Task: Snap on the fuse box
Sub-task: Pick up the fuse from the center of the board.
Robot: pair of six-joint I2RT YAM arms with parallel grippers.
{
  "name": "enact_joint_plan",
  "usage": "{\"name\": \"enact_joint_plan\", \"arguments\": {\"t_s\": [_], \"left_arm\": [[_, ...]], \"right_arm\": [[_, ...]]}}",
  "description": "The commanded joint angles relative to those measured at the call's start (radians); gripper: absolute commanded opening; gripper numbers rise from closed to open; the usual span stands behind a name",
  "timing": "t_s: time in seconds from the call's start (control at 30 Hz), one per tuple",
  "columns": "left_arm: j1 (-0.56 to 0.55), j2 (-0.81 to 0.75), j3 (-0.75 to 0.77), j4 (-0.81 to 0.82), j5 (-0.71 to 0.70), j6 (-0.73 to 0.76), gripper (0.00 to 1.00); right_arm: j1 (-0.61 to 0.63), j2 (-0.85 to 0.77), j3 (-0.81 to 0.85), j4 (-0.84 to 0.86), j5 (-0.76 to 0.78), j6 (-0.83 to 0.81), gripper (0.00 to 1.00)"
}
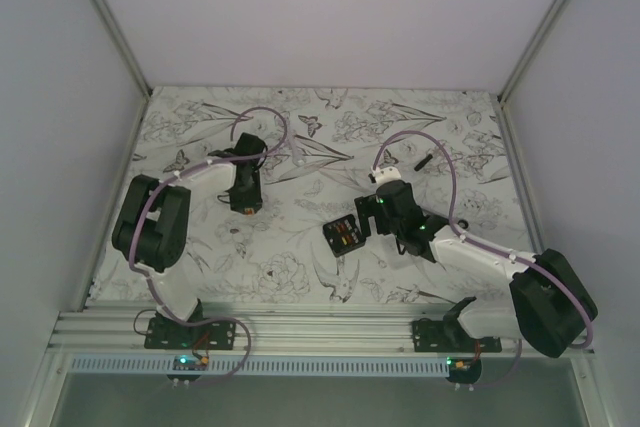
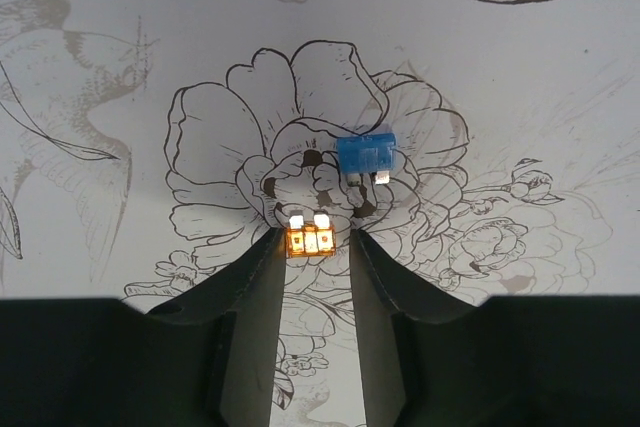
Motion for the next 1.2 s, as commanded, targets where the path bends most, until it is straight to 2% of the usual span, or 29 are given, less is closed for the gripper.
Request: {"name": "enact_joint_plan", "arguments": {"t_s": [0.0, 0.27, 0.47, 0.73, 0.9, 1.17], "left_arm": [[-0.007, 0.045, -0.001, -0.043, -0.001, -0.043, 0.34], [-0.007, 0.033, -0.014, -0.046, 0.001, -0.085, 0.26], [-0.006, -0.023, -0.035, -0.044, 0.003, -0.169, 0.21], [-0.031, -0.219, -0.118, -0.014, -0.004, -0.351, 0.21], [-0.081, -0.390, -0.201, 0.011, -0.025, -0.535, 0.22], [-0.168, -0.640, -0.280, 0.023, -0.028, -0.767, 0.23]], "right_arm": [[-0.002, 0.000, 0.017, 0.009, 0.014, -0.011, 1.00], [-0.002, -0.019, 0.013, 0.009, 0.009, -0.011, 1.00], [-0.001, -0.062, 0.000, 0.023, -0.032, -0.020, 1.00], [0.036, -0.137, 0.009, 0.049, -0.112, -0.013, 0.98], [0.112, -0.189, -0.033, 0.192, -0.160, 0.061, 0.97], [0.264, -0.142, -0.121, 0.586, -0.130, 0.183, 0.92]]}}
